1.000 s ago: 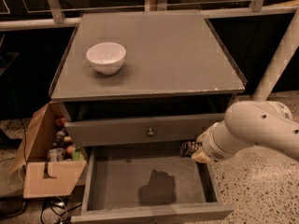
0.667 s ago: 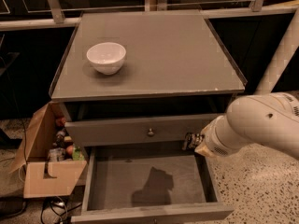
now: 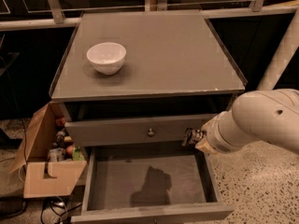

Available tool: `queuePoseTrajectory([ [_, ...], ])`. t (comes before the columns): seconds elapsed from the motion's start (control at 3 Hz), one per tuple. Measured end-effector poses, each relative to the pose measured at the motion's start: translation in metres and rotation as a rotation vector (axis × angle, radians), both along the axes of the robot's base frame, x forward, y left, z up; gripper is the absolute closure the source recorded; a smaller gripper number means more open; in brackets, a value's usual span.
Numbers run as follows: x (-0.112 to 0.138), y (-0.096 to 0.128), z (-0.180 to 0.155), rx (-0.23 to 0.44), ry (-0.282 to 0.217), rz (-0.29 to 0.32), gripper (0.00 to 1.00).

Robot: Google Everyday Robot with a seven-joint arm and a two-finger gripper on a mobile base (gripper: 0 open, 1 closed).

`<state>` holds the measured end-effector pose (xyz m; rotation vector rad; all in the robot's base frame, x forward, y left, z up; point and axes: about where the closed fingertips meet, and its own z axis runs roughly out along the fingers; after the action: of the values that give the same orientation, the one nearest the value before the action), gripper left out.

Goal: Pick rxbar chocolate from middle drawer and place on counter

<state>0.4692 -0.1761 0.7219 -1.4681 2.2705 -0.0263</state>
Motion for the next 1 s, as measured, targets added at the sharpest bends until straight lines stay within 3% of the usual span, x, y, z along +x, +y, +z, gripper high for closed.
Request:
queuePoseTrajectory([
  [0.67,-0.007,-0.013,0.094,-0.022,-0.137,-0.023,1.0],
  [1.0,-0.004,-0.013,0.101,-0.024,-0.149,-0.025,1.0],
])
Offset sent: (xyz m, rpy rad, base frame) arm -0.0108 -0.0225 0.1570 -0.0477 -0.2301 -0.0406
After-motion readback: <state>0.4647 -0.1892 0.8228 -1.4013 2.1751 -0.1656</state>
